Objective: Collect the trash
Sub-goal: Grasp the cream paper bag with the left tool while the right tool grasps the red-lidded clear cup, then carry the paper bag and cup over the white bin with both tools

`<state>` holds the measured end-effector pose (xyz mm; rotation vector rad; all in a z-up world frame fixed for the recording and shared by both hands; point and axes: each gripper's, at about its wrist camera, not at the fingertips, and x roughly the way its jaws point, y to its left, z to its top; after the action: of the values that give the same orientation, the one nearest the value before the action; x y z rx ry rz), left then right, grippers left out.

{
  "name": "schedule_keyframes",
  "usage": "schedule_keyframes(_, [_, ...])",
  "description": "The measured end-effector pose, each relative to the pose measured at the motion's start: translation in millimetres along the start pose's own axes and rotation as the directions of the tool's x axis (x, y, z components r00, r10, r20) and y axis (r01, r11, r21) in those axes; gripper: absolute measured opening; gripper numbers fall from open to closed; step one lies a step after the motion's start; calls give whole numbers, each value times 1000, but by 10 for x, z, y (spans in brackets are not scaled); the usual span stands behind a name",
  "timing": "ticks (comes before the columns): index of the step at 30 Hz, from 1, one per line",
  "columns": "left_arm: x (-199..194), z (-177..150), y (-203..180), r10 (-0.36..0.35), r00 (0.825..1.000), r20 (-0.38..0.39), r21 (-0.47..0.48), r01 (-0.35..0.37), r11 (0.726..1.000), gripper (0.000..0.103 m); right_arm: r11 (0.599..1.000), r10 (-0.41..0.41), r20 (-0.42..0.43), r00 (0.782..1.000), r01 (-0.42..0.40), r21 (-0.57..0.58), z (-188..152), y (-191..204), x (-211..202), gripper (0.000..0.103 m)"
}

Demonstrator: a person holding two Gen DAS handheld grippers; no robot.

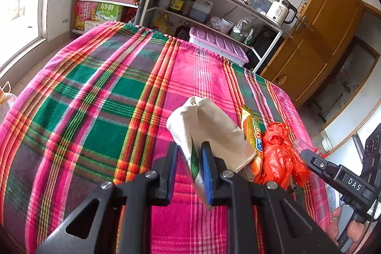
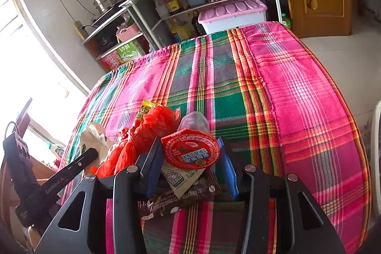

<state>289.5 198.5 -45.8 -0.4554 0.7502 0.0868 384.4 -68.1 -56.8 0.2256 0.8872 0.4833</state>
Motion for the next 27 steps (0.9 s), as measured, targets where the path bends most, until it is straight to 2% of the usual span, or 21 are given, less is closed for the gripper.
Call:
schedule_keyframes(10, [-542,-177,-122,-5,999,47,35,3,999,18,1000,7,58,998,-5,-30,-267,-4,-615,46])
schedule_keyframes(17, [-944,-331,-386,-26,997,74,91,20,996,18,1000,-1,91,996,3,-23,-492,-116,-1060,46])
schedule_keyframes(23, [-1122,-475,-737,-87,994,61,140,78,987,18,1000,-13,120,993,12,12,-635,-288,-1410,46])
schedule_keyframes(27, [-1146,-581,-1094,-140,989,36,199,130,971,18,999,-30,143,989,24,39,-700,-441,-1633,46])
